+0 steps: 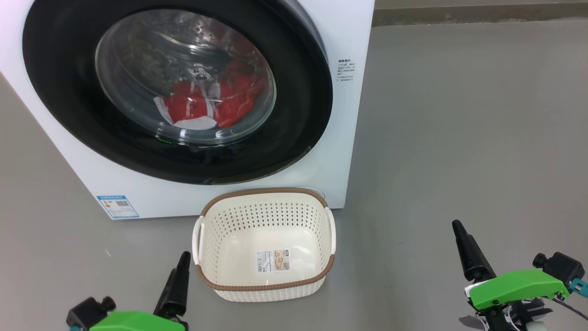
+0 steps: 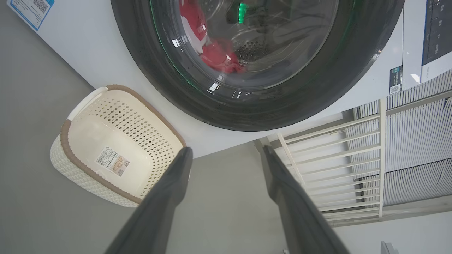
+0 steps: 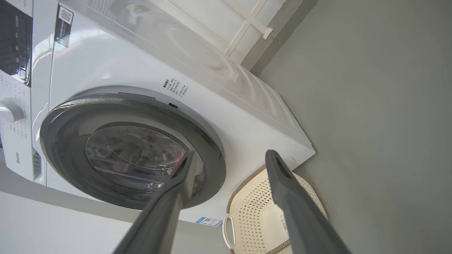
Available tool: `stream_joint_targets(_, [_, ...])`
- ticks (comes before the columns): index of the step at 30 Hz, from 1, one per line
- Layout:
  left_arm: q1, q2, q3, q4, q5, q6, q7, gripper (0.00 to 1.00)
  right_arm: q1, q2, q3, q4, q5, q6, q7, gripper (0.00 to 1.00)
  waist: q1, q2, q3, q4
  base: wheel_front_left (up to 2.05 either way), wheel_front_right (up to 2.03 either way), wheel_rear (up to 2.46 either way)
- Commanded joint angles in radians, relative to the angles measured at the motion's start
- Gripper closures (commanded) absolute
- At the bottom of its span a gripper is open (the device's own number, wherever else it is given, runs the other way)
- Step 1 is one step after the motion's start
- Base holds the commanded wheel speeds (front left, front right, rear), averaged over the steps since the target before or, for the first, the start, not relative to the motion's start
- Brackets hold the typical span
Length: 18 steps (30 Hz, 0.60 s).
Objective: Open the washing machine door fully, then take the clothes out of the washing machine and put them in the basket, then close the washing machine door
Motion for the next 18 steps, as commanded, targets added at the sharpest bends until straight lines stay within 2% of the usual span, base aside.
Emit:
stream_joint_targets(1, [-0.051, 0.014, 0.006, -0.03, 0.034, 0.009, -0.012, 0.0, -0.057, -0.011, 0.014, -0.028, -0.035, 0.0, -0.01, 0.0, -0.0001, 0.0, 0.0, -0.001, 0.0, 0.0, 0.0])
stream_joint_targets(18, [-0.075, 0.018, -0.019, -0.036, 0.293, 0.053, -0.062, 0.0, -0.084, -0.016, 0.036, -0.055, -0.321, 0.0, -0.06, 0.0, -0.0001, 0.0, -0.005, -0.002, 0.0, 0.0, 0.0])
